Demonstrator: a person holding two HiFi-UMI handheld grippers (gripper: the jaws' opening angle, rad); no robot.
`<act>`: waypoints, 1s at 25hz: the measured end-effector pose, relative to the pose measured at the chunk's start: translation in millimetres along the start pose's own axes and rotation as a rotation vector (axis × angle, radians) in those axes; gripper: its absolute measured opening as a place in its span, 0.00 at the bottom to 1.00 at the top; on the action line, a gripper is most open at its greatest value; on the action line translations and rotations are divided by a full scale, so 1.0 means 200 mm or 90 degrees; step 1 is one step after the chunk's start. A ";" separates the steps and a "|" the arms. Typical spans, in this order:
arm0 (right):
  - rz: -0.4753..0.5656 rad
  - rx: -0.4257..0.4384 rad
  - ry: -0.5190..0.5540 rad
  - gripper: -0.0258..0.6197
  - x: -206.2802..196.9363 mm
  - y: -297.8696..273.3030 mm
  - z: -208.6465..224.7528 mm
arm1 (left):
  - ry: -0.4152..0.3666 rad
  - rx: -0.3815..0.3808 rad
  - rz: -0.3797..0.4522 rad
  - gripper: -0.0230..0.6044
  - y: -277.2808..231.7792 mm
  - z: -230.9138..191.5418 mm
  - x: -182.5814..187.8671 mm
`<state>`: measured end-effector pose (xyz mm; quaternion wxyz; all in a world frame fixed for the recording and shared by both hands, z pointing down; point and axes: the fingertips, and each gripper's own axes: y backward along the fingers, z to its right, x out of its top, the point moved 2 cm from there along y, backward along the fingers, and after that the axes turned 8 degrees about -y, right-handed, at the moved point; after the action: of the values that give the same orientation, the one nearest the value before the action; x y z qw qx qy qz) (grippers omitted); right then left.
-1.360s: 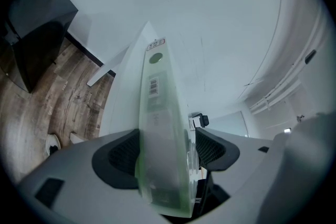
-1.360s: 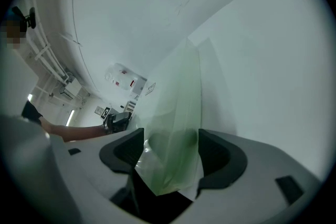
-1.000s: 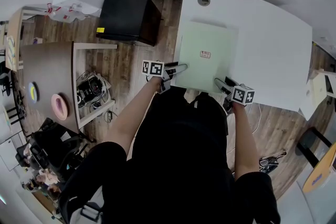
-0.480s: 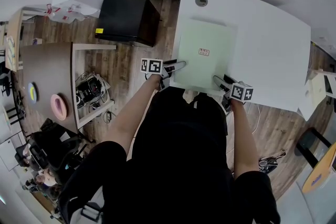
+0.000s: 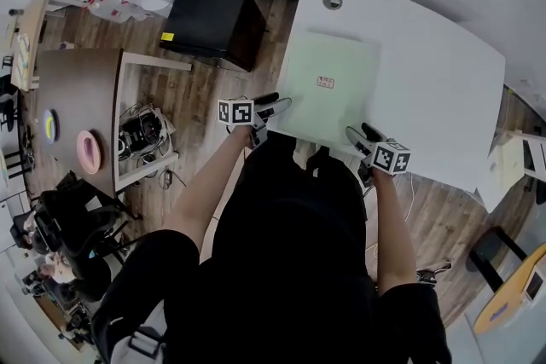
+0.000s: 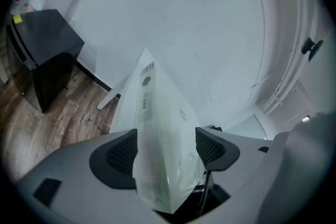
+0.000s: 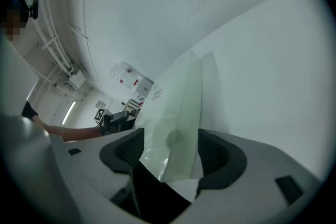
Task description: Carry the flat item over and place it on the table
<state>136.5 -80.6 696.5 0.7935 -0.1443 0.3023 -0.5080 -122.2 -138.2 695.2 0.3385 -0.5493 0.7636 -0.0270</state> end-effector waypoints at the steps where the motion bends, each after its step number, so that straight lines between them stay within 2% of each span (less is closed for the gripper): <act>1: 0.004 0.005 0.010 0.52 0.01 0.01 -0.02 | -0.001 0.007 0.015 0.58 0.02 0.01 0.00; 8: 0.051 0.063 0.052 0.52 0.10 0.07 -0.26 | -0.061 0.026 0.123 0.58 0.10 0.30 0.09; 12: 0.069 0.071 0.118 0.52 0.12 0.13 -0.39 | -0.082 0.059 0.193 0.58 0.16 0.48 0.06; 14: 0.085 0.071 0.149 0.52 0.12 0.16 -0.47 | -0.118 0.069 0.225 0.57 0.21 0.59 0.05; 16: 0.111 0.069 0.167 0.52 0.14 0.19 -0.53 | -0.176 0.076 0.233 0.55 0.24 0.71 0.04; 19: 0.150 0.068 0.181 0.52 0.15 0.25 -0.61 | -0.265 0.107 0.229 0.41 0.27 0.85 0.02; 21: 0.167 0.072 0.195 0.52 0.14 0.29 -0.68 | -0.308 0.126 0.237 0.22 0.30 0.94 0.01; 22: 0.173 0.074 0.204 0.52 0.12 0.31 -0.71 | -0.327 0.133 0.245 0.16 0.31 0.99 0.00; 23: 0.176 0.077 0.218 0.52 0.11 0.32 -0.74 | -0.343 0.137 0.255 0.10 0.33 1.03 0.00; 25: 0.185 0.074 0.254 0.52 0.07 0.37 -0.81 | -0.368 0.138 0.274 0.06 0.37 1.12 -0.01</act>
<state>91.8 -47.4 527.4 0.7897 0.0496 0.4411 -0.4234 -60.3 -33.5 494.1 0.5943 -0.3223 0.7270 0.1204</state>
